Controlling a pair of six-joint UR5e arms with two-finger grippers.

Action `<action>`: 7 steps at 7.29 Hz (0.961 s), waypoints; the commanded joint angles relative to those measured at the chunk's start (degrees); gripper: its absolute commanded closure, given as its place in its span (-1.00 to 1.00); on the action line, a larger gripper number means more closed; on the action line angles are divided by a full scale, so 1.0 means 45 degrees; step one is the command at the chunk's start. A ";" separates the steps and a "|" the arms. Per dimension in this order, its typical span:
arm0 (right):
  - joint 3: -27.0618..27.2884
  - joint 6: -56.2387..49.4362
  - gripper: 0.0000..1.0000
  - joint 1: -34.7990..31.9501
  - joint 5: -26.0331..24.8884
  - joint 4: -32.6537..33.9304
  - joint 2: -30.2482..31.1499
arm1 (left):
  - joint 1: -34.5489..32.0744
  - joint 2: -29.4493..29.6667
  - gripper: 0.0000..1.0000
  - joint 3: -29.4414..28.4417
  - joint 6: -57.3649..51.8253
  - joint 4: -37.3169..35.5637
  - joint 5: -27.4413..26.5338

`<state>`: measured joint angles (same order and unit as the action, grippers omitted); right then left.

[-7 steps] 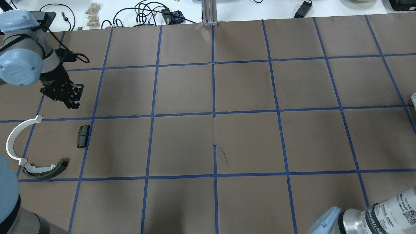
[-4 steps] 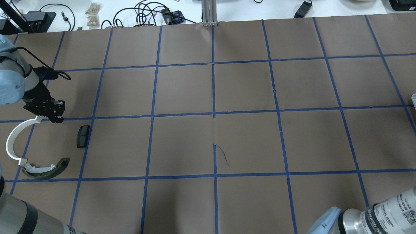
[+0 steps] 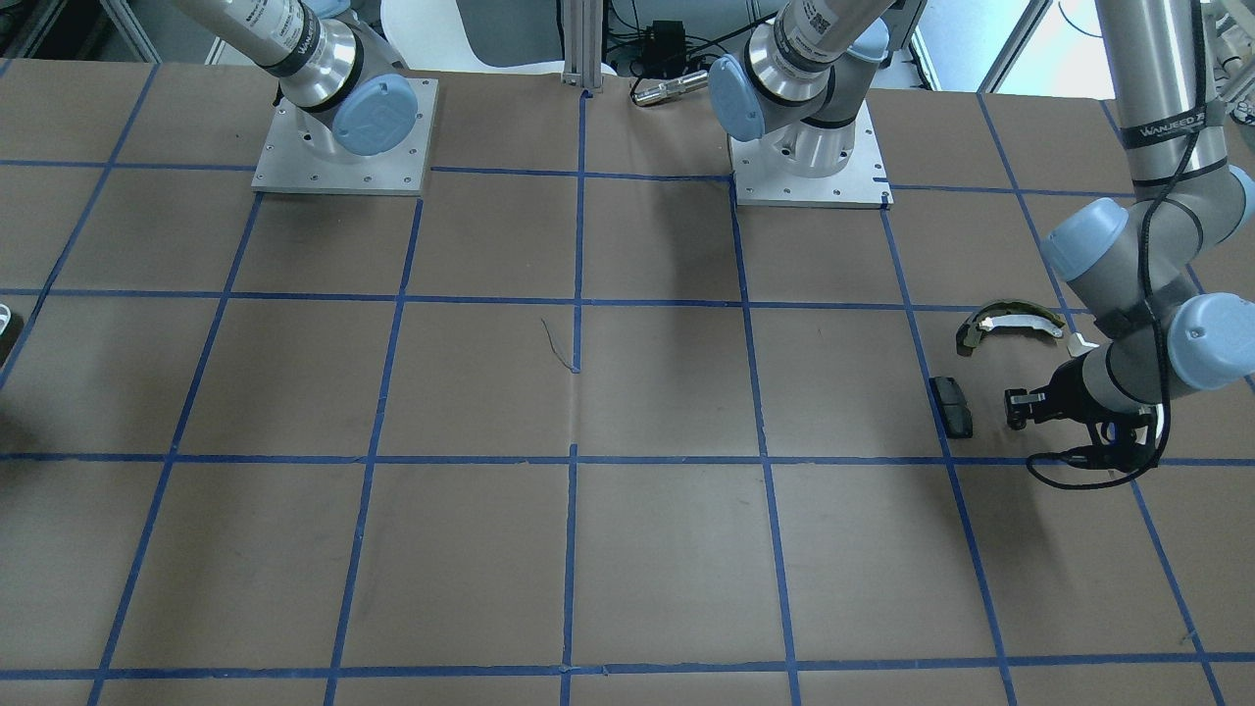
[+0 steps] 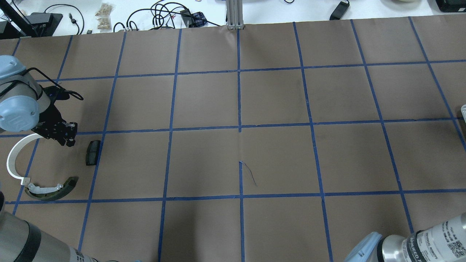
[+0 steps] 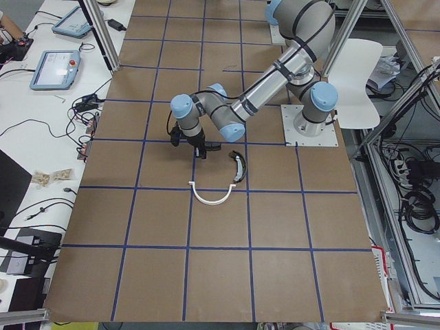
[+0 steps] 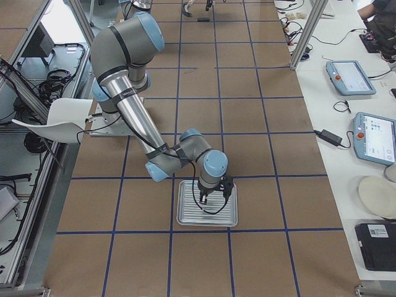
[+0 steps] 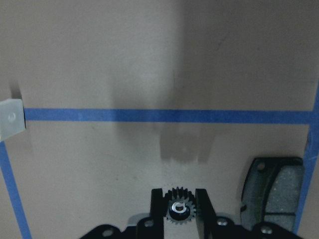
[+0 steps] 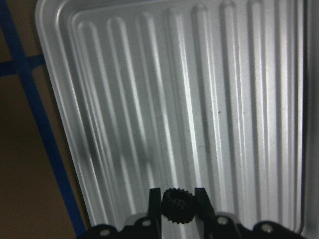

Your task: Place bearing gear from tray to pile

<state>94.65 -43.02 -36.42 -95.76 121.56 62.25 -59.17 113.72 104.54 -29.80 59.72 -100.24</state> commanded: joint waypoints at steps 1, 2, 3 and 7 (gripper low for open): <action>0.0003 0.0688 1.00 -0.1312 0.0282 -0.0488 0.0716 | -0.0054 -0.0347 -0.84 -0.0338 0.0059 0.0164 0.0166; 0.0042 0.2318 1.00 -0.2269 0.0477 -0.0954 0.0891 | -0.0113 -0.0679 -0.84 -0.0765 0.0118 0.1113 0.0515; 0.0119 0.3978 1.00 -0.3613 0.0962 -0.1210 0.1067 | -0.0326 -0.1262 -0.84 -0.1485 0.0350 0.2534 0.0557; 0.0276 1.2295 1.00 -0.9256 0.2412 -0.1936 0.1636 | -0.3425 -0.2574 -0.91 -0.4765 0.4384 0.6816 0.1299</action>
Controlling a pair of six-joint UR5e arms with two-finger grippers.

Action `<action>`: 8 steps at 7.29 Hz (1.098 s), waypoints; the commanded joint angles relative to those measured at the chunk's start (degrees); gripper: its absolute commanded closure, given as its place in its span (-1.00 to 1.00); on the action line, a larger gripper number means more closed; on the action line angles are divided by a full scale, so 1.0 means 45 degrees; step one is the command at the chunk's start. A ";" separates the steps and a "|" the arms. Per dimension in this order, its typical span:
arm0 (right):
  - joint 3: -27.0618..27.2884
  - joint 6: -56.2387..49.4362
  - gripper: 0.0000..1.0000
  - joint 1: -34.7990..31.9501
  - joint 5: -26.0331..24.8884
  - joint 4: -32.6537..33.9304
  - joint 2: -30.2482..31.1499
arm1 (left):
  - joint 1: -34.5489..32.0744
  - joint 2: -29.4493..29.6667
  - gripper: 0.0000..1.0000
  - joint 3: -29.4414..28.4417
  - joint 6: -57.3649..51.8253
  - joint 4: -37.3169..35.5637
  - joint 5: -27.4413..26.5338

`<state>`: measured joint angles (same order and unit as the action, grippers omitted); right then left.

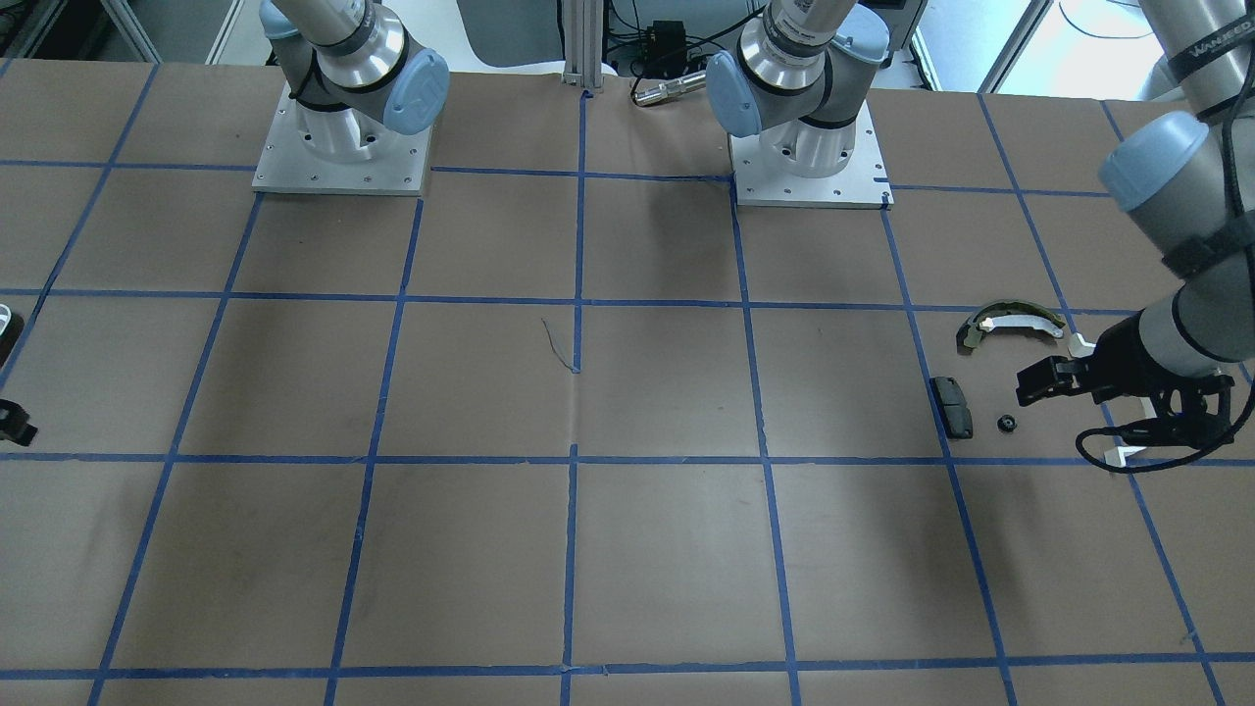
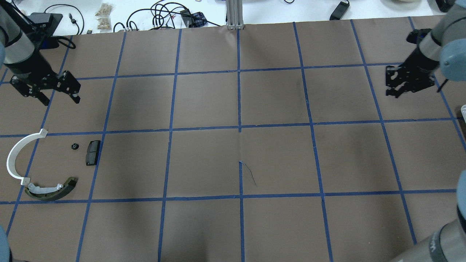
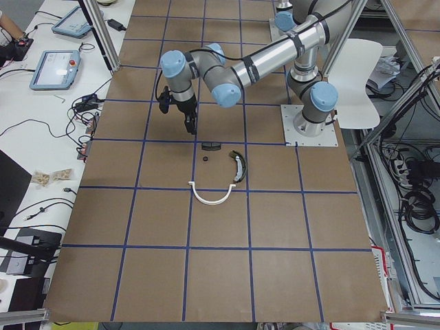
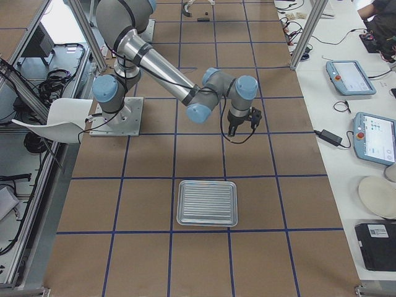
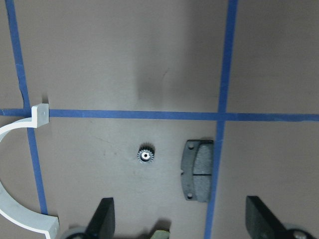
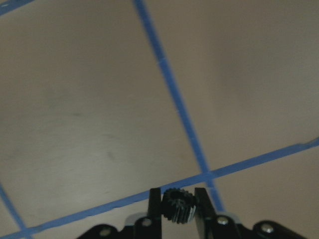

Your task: Place bearing gear from tray to pile

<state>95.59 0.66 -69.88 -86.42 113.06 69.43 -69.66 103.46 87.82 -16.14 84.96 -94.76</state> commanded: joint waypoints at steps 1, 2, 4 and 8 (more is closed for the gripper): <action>0.0087 0.4522 1.00 -0.3323 0.0511 0.0030 -0.0018 | -0.1972 -0.0624 -0.94 -0.1736 0.2424 0.1991 0.0121; 0.0106 0.6069 1.00 -0.4595 0.0648 0.0031 -0.0058 | -0.2657 -0.1168 -0.92 -0.1762 0.2880 0.2869 0.0102; 0.0494 0.8476 1.00 -0.6417 0.1332 0.0728 -0.0291 | -0.3209 -0.2029 -0.92 -0.1296 0.3272 0.2839 0.0122; 0.1591 1.1022 1.00 -0.8003 0.2837 0.3231 -0.0896 | -0.3739 -0.2753 -0.90 -0.0222 0.3804 0.1397 0.0218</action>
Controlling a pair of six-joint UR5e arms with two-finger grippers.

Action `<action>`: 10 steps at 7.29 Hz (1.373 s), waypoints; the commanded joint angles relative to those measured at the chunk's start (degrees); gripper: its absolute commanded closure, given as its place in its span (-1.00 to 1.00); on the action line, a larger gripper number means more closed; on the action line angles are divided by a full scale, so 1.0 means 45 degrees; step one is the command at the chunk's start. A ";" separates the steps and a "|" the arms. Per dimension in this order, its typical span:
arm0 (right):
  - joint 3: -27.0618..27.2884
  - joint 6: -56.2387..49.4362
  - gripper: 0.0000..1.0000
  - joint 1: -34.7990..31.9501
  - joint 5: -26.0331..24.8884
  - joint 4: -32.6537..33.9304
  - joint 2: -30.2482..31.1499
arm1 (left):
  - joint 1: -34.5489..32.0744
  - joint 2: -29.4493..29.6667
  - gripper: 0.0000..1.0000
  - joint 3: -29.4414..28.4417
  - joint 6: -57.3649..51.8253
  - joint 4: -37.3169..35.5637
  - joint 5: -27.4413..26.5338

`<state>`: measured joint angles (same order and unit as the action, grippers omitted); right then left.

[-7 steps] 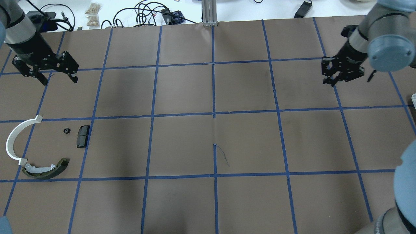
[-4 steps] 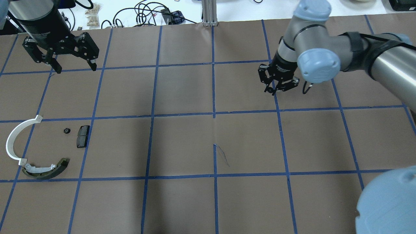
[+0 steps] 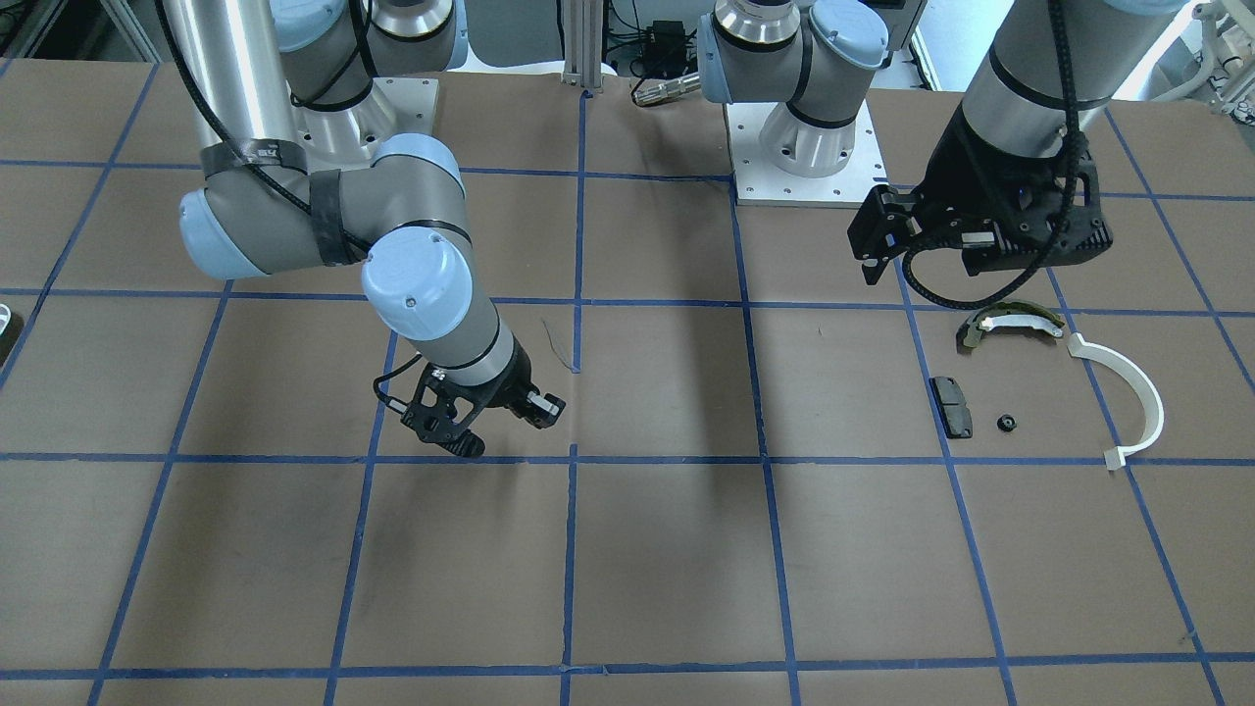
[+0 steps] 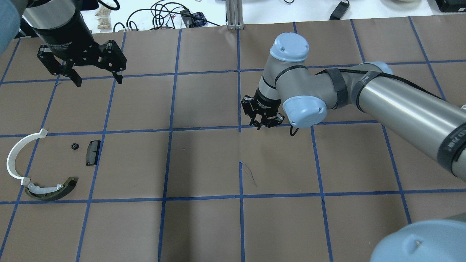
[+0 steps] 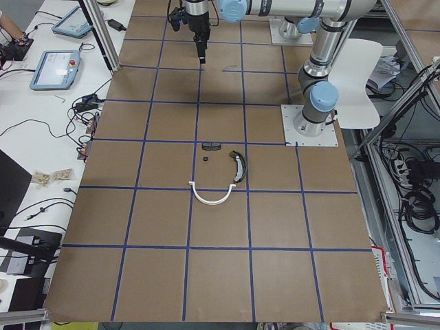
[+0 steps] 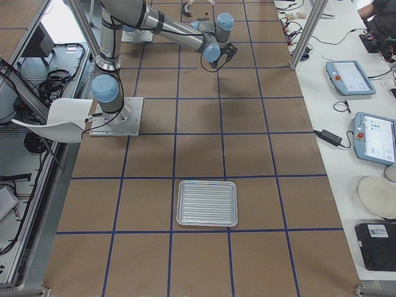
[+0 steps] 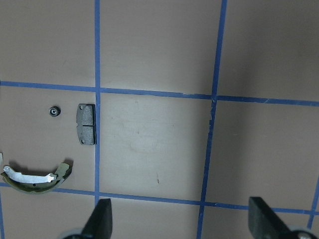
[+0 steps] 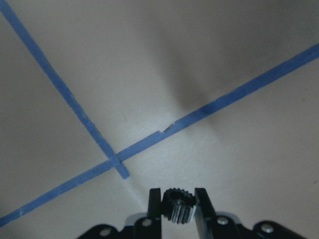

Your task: Place bearing gear from tray to pile

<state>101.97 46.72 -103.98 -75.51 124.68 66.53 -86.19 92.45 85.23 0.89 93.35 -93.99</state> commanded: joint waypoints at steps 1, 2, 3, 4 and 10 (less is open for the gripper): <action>0.0152 0.0906 1.00 -0.0815 0.0432 0.0845 -0.0389 | -0.0065 -0.0253 -0.91 0.0358 0.0017 -0.0490 0.0993; 0.0152 0.0907 0.91 -0.1012 0.0490 0.1021 -0.0565 | 0.0012 -0.0059 -0.93 0.0164 0.0017 -0.0471 0.1622; 0.0171 0.1120 0.77 -0.1053 0.0742 0.1313 -0.0876 | -0.0006 -0.0076 -0.99 0.0182 -0.0041 -0.0471 0.1261; 0.0171 0.1431 0.32 -0.1227 0.0822 0.1626 -0.1034 | -0.0007 -0.0115 -1.00 0.0317 -0.0041 -0.0471 0.1257; -0.0200 0.1009 -1.00 0.0168 0.0414 0.1474 0.0152 | -0.0220 0.0234 -1.00 0.0455 0.0793 -0.0549 0.1373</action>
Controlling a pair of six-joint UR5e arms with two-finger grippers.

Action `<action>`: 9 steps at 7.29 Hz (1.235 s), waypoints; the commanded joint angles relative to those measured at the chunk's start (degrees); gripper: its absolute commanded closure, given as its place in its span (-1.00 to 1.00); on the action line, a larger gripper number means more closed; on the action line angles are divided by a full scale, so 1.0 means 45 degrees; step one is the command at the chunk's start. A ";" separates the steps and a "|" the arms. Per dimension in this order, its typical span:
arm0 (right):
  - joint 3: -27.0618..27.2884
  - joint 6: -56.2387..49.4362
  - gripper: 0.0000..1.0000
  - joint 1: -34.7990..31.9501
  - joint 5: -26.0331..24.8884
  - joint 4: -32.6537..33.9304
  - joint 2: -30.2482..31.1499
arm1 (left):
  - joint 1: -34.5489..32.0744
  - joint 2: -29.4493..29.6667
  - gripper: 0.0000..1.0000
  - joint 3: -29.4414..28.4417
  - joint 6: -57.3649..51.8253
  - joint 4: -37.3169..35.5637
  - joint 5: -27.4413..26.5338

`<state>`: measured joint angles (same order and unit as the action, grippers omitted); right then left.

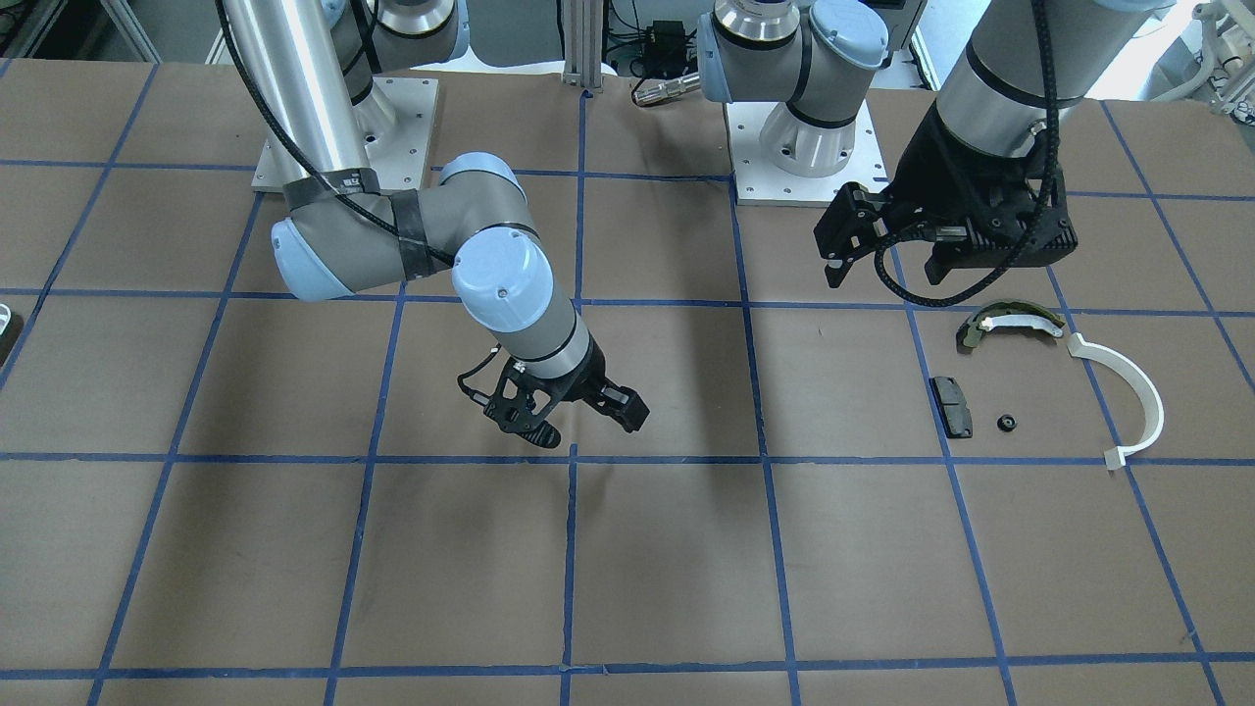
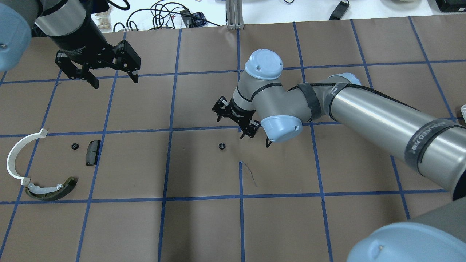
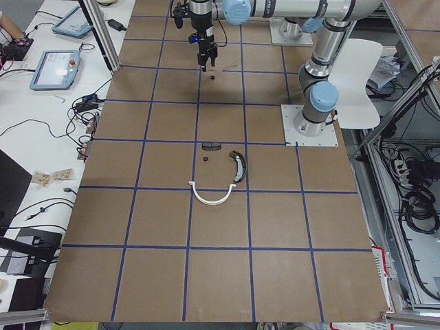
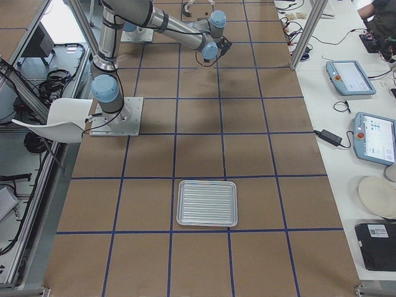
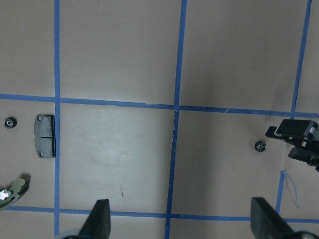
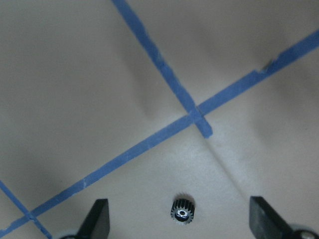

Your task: Place bearing gear from tray to pile

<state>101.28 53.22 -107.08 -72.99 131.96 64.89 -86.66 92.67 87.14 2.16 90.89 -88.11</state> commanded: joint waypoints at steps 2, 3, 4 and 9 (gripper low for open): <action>-0.0044 -0.4307 -1.00 0.2421 -0.0806 -0.2028 0.1688 | -0.1359 0.0693 -1.00 0.1349 0.0904 -0.2208 0.0049; -0.0045 -0.5913 -1.00 0.3144 -0.1276 -0.3044 0.2312 | -0.2063 0.1199 -1.00 0.2498 0.1622 -0.4143 0.0069; -0.0045 -0.7514 -1.00 0.3982 -0.1319 -0.4117 0.2995 | -0.2882 0.1861 -1.00 0.3535 0.1784 -0.5226 0.0011; -0.1875 -0.9620 -1.00 0.5085 -0.2920 -0.8554 0.5263 | -0.4432 0.5124 -1.00 0.3915 0.4593 -0.9000 -0.0322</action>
<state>95.60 10.38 -84.26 -85.43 97.47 86.37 -105.38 112.46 104.50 19.93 53.63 -89.45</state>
